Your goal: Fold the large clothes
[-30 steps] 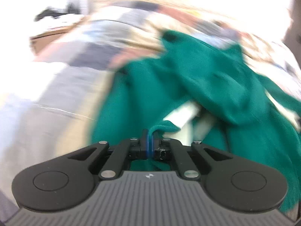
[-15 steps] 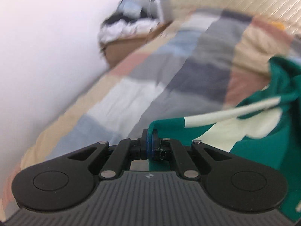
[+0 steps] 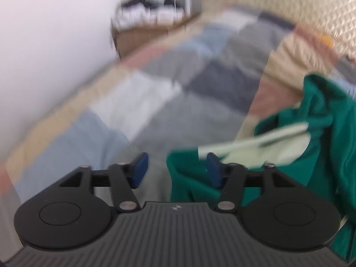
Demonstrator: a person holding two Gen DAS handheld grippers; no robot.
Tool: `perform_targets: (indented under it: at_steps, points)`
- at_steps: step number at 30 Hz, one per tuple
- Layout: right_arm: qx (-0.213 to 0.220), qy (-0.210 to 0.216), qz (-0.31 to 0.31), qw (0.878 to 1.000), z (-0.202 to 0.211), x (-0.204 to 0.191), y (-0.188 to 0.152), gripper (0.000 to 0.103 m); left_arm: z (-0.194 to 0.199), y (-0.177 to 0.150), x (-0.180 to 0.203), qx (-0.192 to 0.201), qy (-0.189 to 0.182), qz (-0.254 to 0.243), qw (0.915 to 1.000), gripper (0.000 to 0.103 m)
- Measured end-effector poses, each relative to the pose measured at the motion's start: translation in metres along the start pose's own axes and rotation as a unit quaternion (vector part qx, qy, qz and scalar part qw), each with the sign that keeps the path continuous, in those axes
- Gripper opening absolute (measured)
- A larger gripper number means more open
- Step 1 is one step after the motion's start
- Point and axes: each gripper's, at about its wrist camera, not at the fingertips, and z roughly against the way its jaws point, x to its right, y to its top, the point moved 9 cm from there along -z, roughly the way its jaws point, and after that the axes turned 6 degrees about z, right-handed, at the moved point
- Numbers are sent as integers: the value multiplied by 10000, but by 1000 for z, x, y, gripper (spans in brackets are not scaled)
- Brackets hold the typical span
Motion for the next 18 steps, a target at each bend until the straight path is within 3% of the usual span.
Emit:
perform_targets:
  at_steps: [3,6,12,15,18]
  points:
    - [-86,12,11,10000,2,-3,-6,78,32,7,27,248,-636,-96,9976,67]
    - [-69,101,15,9999,4,-6,-6,78,46,-7,78,159,-1327,-465,9899,67]
    - [-68,-28,-45,10000,2,0,-8,78,36,-74,210,-1077,-2802,-570,9522,67]
    - [-108,-72,-128,9998,-1,5,-10,78,18,-100,262,-1475,-2950,-556,9424,67]
    - [-139,-116,-207,9996,-6,9,-11,78,-3,-108,291,-1562,-2858,-293,9450,66]
